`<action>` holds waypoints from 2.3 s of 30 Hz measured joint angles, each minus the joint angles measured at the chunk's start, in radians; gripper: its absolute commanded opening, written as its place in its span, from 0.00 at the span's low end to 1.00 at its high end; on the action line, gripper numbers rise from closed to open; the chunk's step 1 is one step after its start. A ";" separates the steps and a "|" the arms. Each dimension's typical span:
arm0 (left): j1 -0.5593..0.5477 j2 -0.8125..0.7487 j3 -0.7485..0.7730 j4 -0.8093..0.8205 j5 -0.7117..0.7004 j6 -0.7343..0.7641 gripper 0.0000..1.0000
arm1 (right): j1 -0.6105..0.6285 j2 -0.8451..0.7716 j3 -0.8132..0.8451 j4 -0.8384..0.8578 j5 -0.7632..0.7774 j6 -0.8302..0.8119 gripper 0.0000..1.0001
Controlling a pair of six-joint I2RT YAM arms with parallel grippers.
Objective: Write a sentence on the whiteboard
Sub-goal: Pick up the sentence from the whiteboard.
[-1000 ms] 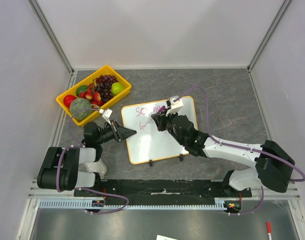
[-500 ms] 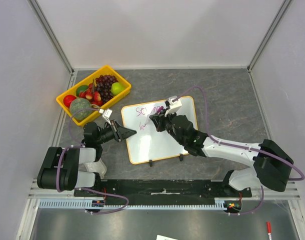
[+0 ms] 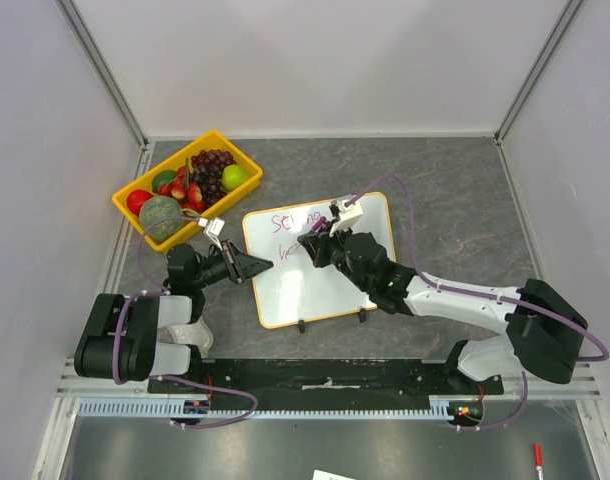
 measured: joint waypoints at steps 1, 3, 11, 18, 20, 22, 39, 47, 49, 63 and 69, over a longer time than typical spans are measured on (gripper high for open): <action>0.000 0.000 0.000 0.000 0.000 0.000 0.02 | 0.000 -0.002 -0.005 0.001 -0.004 0.003 0.00; 0.000 0.000 0.000 -0.001 0.000 0.000 0.02 | 0.000 -0.006 -0.014 0.002 -0.008 0.008 0.00; 0.000 0.000 0.000 0.000 0.000 0.000 0.02 | 0.000 -0.036 -0.040 -0.010 0.003 0.019 0.00; 0.000 0.000 0.000 0.000 0.000 0.000 0.02 | 0.000 -0.047 -0.040 -0.025 0.026 0.018 0.00; 0.000 0.000 0.000 0.000 0.000 0.000 0.02 | 0.000 -0.051 -0.040 -0.031 0.031 0.017 0.00; 0.000 0.000 0.000 0.000 0.000 0.000 0.02 | 0.000 -0.057 -0.040 -0.037 0.037 0.012 0.00; 0.000 0.000 0.000 0.002 0.001 0.000 0.02 | -0.020 -0.093 0.008 -0.092 0.089 -0.031 0.00; 0.000 0.000 0.000 0.001 0.000 0.000 0.02 | -0.027 -0.067 0.008 -0.090 0.089 -0.029 0.00; 0.000 0.000 0.000 0.001 0.000 0.000 0.02 | -0.027 -0.065 0.008 -0.090 0.086 -0.028 0.00; 0.000 0.000 0.000 0.002 0.001 0.000 0.02 | -0.032 -0.061 0.006 -0.084 0.037 -0.020 0.00; 0.000 0.000 0.000 0.000 0.000 0.000 0.02 | -0.032 -0.063 -0.021 -0.069 0.013 -0.001 0.00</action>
